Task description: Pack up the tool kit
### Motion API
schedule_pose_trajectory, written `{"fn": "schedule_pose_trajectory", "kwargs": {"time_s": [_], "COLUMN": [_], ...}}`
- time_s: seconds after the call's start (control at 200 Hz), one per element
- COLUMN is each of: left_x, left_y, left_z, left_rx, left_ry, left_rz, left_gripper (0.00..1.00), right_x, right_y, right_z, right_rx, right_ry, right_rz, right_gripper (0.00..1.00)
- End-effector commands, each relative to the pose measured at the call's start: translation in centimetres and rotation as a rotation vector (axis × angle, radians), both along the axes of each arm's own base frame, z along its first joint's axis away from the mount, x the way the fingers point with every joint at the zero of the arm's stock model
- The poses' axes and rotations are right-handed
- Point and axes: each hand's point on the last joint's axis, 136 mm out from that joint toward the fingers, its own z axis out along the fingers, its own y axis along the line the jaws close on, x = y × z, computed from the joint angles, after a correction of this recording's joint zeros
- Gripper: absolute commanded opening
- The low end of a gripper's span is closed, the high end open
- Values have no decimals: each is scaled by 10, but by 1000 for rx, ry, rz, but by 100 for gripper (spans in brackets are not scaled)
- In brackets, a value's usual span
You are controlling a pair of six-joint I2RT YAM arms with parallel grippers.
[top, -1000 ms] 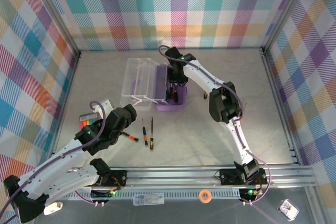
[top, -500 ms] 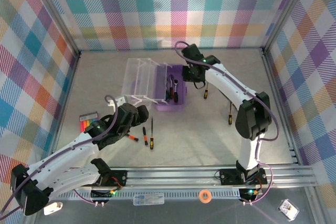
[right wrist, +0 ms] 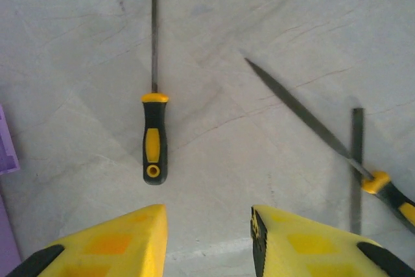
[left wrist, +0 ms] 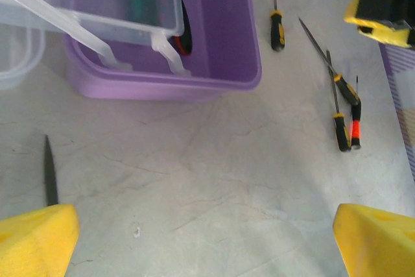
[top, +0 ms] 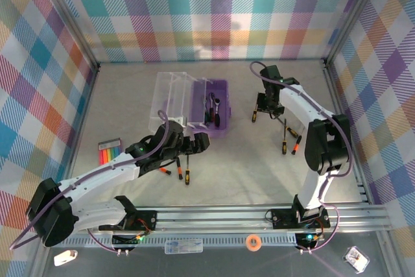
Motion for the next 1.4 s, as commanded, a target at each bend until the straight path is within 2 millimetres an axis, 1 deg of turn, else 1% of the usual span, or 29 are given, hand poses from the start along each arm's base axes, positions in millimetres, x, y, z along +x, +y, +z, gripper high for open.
{"fn": "schedule_pose_trajectory", "kwargs": {"time_s": [0.0, 0.08, 0.195, 0.37, 0.46, 0.565, 0.635, 0.835, 0.975, 1.12, 1.31, 1.395], "left_x": [-2, -2, -3, -6, -6, -6, -6, -6, -6, -6, -6, -5], "left_y": [-16, -10, -2, 7, 12, 16, 17, 16, 17, 19, 22, 25], "left_z": [20, 20, 25, 30, 31, 33, 33, 34, 35, 35, 35, 39], "left_rx": [-51, -32, -19, -3, 4, 8, 12, 13, 10, 22, 29, 34], "left_ry": [-36, -42, -62, -79, -88, -100, -103, -106, -110, -111, -115, -129], "left_rz": [-70, -57, -38, -21, -7, 2, 5, 1, 3, 4, 15, 25], "left_gripper": [100, 100, 100, 100, 100, 100, 100, 100, 100, 100, 100, 100], "right_x": [8, 17, 31, 41, 40, 38, 36, 32, 29, 30, 31, 33], "right_y": [16, 23, 29, 31, 33, 31, 31, 30, 29, 29, 31, 33], "right_z": [-15, -24, -39, -58, -66, -74, -79, -89, -93, -91, -87, -83], "right_rx": [30, 49, 54, 54, 63, 57, 55, 45, 45, 49, 59, 72], "right_ry": [29, 51, 85, 121, 143, 155, 167, 193, 195, 185, 172, 161], "right_rz": [48, 59, 53, 17, 7, -7, -5, -5, -8, -6, 1, 2], "right_gripper": [40, 40, 40, 40, 38, 36, 34, 31, 27, 22, 20, 20]}}
